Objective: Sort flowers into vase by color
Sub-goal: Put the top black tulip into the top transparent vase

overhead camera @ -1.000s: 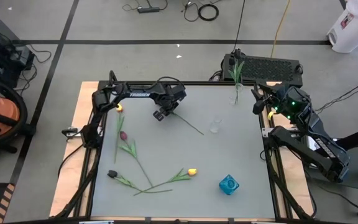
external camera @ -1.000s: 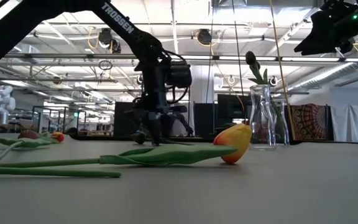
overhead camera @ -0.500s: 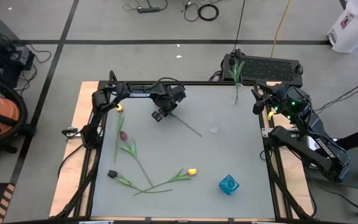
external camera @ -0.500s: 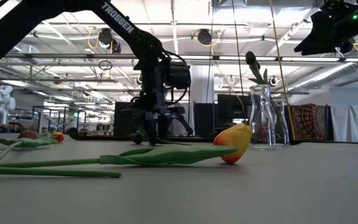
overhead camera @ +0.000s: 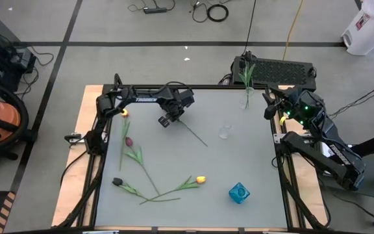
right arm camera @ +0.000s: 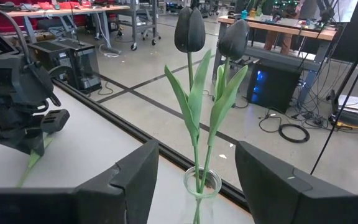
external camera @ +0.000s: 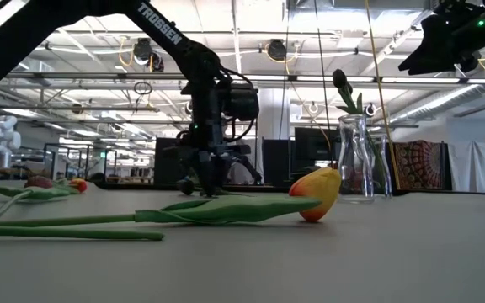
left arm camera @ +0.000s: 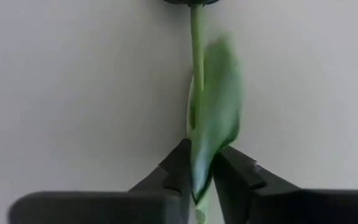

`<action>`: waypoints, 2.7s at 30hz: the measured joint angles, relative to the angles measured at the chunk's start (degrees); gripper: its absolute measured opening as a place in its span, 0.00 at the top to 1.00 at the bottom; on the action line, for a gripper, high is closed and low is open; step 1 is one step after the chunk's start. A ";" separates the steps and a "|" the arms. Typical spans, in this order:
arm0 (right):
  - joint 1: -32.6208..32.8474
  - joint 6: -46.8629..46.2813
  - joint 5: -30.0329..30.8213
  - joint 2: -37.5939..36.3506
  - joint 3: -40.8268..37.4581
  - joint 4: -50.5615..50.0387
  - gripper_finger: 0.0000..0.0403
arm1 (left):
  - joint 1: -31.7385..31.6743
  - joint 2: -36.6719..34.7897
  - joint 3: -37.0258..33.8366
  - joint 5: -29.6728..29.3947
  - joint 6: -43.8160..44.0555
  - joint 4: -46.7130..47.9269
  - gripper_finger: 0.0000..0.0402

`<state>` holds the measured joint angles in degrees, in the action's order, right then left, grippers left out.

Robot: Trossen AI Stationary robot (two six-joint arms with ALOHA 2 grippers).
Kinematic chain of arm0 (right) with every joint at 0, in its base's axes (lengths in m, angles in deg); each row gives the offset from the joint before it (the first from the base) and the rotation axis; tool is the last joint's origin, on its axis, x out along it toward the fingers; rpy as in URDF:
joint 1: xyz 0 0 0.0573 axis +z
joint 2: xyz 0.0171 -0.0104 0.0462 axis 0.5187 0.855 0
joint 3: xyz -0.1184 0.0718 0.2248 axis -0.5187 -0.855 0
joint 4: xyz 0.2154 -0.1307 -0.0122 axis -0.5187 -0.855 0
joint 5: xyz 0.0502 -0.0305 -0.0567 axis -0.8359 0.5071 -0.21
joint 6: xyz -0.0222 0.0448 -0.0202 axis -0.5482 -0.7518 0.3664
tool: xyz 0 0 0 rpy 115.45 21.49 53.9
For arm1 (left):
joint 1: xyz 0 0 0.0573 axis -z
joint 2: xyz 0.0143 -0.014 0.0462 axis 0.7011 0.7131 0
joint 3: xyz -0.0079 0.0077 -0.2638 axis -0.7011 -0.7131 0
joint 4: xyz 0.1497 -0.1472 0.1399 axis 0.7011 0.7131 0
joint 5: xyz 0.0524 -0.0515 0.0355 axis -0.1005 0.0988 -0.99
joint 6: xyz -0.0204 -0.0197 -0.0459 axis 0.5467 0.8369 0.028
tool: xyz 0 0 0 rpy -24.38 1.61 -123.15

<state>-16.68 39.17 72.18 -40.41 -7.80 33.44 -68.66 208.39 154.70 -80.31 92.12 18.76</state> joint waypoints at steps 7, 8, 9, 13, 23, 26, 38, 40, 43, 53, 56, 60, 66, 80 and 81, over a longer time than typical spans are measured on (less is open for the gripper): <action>0.00 0.00 0.00 0.00 0.00 -0.01 0.49 | 0.90 0.00 0.00 -0.14 -3.00 -0.26 0.98; 0.02 0.00 0.00 0.00 0.00 0.00 0.49 | 1.04 0.00 0.00 -0.19 -2.96 -0.27 0.97; 0.02 0.00 0.00 0.00 0.00 -0.01 0.49 | 1.25 0.00 0.00 -0.18 -2.96 -0.32 0.97; 0.02 0.00 0.00 0.00 -0.01 -0.01 0.49 | 2.09 0.00 0.00 -0.23 -2.96 -0.49 0.97; 0.00 0.00 0.00 0.00 0.00 -0.01 0.49 | 4.44 0.00 3.51 -6.43 -6.11 -2.93 0.97; 0.00 0.00 0.00 0.00 0.00 -0.04 0.49 | 4.79 -0.47 5.54 -9.33 -8.57 -2.83 0.97; 0.00 0.00 -0.02 0.02 0.00 -0.21 0.49 | 5.54 -2.01 16.32 -20.66 -21.16 2.35 0.97; 0.00 0.01 0.00 0.02 0.00 -0.23 0.49 | 5.79 -2.01 18.97 -22.34 -24.69 4.87 0.97; 0.00 0.00 0.00 0.02 -0.02 -0.25 0.49 | 6.36 -2.03 23.21 -24.89 -30.06 5.29 0.97; 0.00 0.00 -0.02 0.02 -0.01 -0.27 0.49 | 9.34 -1.92 36.43 -32.51 -44.99 6.73 0.97; 0.00 0.00 -0.02 0.02 -0.01 -0.27 0.49 | 10.17 -1.92 40.50 -34.77 -50.09 6.44 0.97; 0.00 0.00 -0.01 0.02 -0.01 -0.27 0.49 | 10.87 -1.92 45.55 -36.37 -57.06 6.19 0.97; 0.00 -0.02 -0.02 0.02 -0.02 -0.25 0.49 | 10.82 -3.46 47.70 -34.89 -71.28 -1.81 0.97; 0.01 -8.89 -0.01 0.02 -0.02 -0.23 0.49 | 9.99 -4.55 47.95 -22.18 -93.45 -26.30 0.97; 0.00 -9.69 -0.01 0.02 -0.02 -0.23 0.49 | 9.89 -4.35 47.95 -20.94 -94.47 -26.77 0.97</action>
<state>-16.68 29.47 72.17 -40.39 -7.82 33.21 -58.77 204.04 202.65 -101.25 -2.34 -8.01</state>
